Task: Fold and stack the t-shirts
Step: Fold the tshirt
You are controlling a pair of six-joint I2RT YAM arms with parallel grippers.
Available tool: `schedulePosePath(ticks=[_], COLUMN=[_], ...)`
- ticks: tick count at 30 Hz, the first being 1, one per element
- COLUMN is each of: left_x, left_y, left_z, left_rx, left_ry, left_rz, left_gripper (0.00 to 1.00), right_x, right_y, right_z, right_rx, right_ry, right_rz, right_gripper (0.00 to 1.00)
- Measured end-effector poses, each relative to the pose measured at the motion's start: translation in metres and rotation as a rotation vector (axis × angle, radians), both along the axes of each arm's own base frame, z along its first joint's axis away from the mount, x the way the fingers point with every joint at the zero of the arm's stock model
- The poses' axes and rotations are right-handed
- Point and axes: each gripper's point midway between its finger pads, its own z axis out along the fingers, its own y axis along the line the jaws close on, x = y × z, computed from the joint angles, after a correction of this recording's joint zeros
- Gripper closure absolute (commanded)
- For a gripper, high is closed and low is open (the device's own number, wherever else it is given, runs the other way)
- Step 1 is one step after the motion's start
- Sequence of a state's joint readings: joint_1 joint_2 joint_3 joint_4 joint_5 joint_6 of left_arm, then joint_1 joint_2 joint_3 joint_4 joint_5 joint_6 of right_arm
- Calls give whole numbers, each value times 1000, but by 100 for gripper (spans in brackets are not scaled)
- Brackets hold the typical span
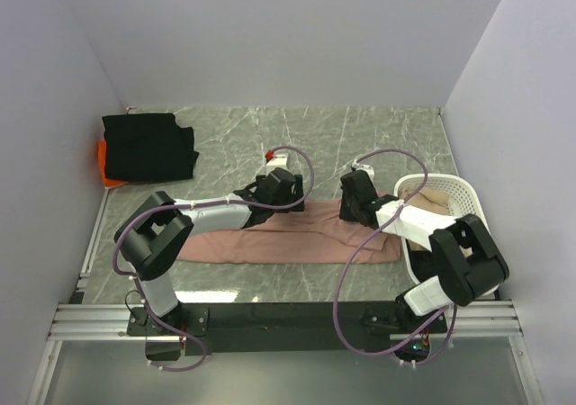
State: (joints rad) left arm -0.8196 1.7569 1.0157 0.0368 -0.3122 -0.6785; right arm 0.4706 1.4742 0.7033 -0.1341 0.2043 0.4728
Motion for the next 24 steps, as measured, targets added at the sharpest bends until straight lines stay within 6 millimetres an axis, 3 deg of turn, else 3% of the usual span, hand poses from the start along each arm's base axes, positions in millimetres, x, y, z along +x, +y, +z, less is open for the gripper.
schedulePosePath(ticks=[1,3,8,17,24], left_x=[0,0,0,0,2], left_y=[0,0,1,1,-4], left_z=[0,0,-1,-1,6], left_rx=[0,1,5,6,-8], left_ry=[0,0,0,-1,-11], left_rz=[0,1,3,4,-2], left_gripper=[16,16,16,16,16], right_x=[-1,-2,-10,-48,-80], right_y=[0,1,8,19,23], right_z=[3,10,30,50,47], right_rx=[5,14,37,82,112], right_ry=[-5,-20,-62,-75,-36], right_rz=[-1,0,12,57,77], right_gripper=[96,100,100,100,94])
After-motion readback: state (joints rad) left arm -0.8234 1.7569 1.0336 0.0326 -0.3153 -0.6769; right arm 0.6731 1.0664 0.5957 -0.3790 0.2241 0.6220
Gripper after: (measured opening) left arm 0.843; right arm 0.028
